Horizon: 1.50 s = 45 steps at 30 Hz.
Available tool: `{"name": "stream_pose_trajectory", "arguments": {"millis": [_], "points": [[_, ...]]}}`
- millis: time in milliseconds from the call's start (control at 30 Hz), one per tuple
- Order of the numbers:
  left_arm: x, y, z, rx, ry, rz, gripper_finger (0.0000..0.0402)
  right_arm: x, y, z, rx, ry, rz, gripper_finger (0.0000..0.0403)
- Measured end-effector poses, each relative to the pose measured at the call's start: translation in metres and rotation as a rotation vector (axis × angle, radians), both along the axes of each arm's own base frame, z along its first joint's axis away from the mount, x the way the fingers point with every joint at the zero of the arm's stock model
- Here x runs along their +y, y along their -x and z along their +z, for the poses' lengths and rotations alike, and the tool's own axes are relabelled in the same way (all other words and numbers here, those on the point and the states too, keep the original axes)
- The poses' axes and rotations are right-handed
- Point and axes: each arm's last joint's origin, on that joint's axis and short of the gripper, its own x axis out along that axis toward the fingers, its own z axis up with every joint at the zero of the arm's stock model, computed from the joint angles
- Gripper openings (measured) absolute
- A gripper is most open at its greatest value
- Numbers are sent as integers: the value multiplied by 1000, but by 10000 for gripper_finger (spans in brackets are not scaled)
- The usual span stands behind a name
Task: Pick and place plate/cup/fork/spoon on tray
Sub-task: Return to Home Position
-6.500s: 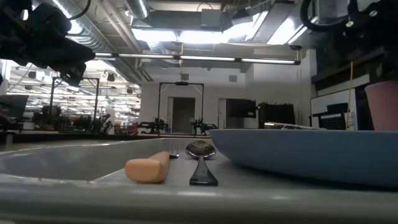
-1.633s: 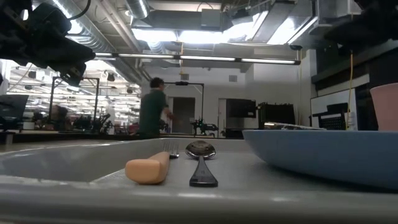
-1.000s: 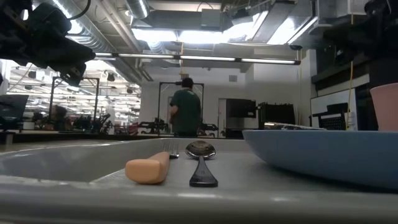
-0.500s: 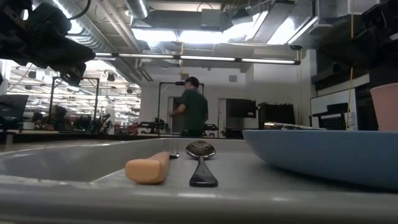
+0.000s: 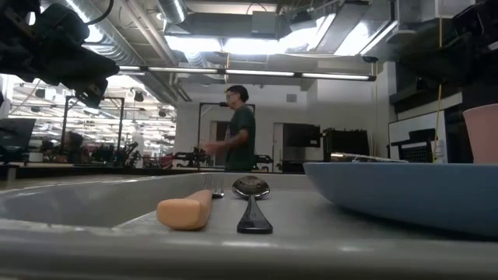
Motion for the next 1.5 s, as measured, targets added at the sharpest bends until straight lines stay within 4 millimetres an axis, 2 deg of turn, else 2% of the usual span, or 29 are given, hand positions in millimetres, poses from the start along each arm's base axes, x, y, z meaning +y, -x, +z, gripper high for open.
{"name": "stream_pose_trajectory", "arguments": {"millis": [533, 667, 1500], "points": [[0, 0, -1, 12, -2, 4, 31, 0, 0, 0, 0, 0, 0, 32], [4, 0, -7, 74, -13, 37, 31, 0, 0, 0, 0, 0, 0, 32], [9, -1, -7, 76, -10, 72, 31, 0, 0, 0, 0, 0, 1, 32]]}}
